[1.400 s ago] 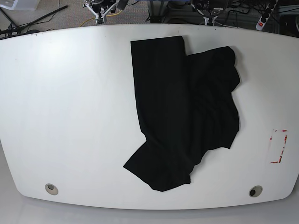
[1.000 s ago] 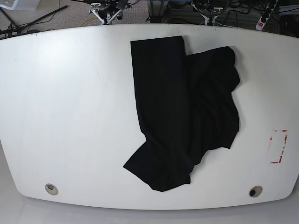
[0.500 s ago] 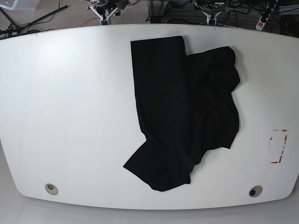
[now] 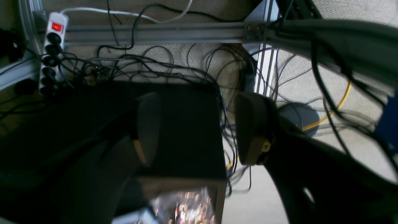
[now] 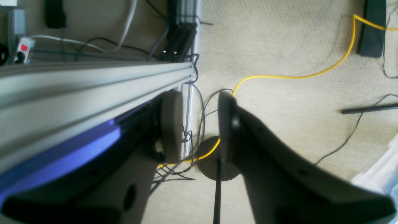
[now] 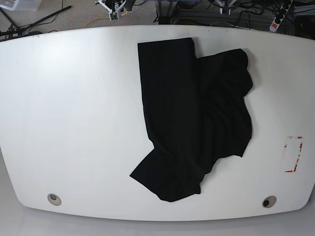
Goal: Fold the T-shirt properly
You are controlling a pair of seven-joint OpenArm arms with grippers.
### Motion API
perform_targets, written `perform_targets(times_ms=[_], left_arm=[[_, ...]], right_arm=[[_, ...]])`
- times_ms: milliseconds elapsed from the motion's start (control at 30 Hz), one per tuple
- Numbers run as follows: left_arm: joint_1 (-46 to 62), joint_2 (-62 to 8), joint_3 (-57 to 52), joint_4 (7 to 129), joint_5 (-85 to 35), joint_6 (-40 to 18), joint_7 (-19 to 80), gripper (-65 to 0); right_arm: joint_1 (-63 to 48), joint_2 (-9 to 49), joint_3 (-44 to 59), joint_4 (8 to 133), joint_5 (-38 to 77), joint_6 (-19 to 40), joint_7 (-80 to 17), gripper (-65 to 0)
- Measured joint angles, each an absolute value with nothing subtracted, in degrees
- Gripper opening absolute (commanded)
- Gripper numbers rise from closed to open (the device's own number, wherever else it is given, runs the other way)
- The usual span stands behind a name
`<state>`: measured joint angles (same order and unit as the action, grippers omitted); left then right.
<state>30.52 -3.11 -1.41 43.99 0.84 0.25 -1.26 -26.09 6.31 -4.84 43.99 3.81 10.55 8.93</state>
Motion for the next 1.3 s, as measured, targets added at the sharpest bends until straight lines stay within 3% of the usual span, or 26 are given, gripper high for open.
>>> perform_targets(times_ms=[533,1300], left_arm=[[54.74,-4.84,-6.50,74.50,0.67,0.51,-0.73,-30.4],[72.75,-4.91,-6.63,106.91,-4.23,0.08,-0.89,-30.4]], right_arm=[[-47.51,8.25,-4.56,71.18,3.75,10.48,8.16,-47.1],[-69.69,8.12,6.66,108.44,4.08,10.63,7.77,-47.1]])
